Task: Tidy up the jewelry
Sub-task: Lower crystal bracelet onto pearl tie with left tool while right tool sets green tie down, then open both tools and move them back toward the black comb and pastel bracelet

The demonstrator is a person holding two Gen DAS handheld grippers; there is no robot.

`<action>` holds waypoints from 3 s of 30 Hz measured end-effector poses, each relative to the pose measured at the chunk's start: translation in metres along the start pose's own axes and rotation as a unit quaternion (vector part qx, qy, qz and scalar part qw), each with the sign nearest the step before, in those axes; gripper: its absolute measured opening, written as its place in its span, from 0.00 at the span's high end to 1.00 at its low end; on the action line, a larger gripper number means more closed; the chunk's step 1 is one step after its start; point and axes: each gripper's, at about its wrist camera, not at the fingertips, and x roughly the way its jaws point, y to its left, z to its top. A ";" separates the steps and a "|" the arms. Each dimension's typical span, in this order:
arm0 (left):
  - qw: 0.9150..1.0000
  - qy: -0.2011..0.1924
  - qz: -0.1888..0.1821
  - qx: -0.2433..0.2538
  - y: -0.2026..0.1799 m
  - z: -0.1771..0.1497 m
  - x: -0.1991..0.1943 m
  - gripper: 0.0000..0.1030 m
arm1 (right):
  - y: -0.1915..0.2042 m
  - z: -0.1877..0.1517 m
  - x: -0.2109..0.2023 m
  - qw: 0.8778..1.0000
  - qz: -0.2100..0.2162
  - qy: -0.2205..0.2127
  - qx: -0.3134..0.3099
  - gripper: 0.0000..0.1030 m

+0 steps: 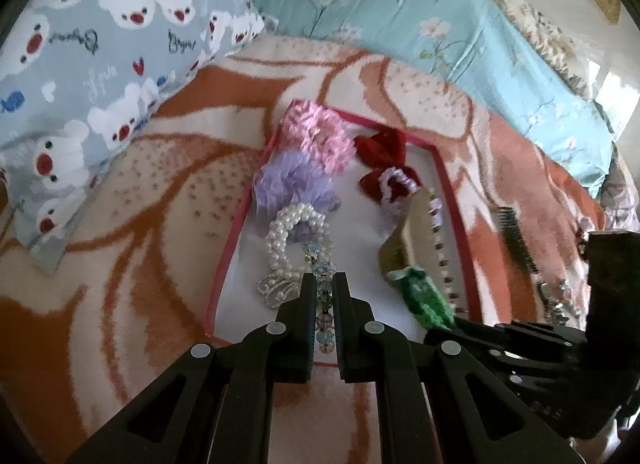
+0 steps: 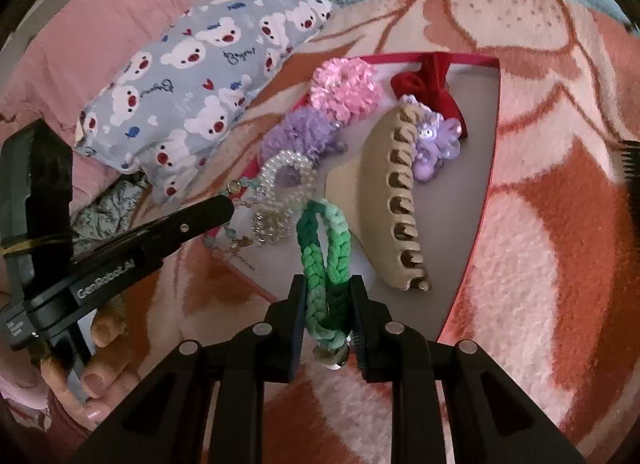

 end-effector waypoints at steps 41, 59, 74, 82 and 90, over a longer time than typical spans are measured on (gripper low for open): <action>0.999 0.013 0.022 -0.032 0.008 -0.002 0.006 0.52 | -0.018 -0.015 -0.034 1.000 0.010 -0.013 0.019 0.53; 0.999 0.000 -0.030 0.032 -0.068 0.001 -0.023 0.51 | -0.096 -0.044 -0.118 0.991 -0.045 -0.075 0.099 0.53; 0.990 0.042 -0.083 0.107 -0.168 0.000 0.021 0.39 | -0.185 -0.087 -0.203 0.966 -0.164 -0.120 0.161 0.53; 0.985 0.084 -0.103 0.112 -0.204 0.012 0.072 0.34 | -0.214 -0.083 -0.203 0.958 -0.207 -0.105 0.165 0.53; 0.982 0.123 -0.115 0.091 -0.234 0.030 0.135 0.23 | -0.228 -0.078 -0.178 0.959 -0.226 -0.071 0.155 0.53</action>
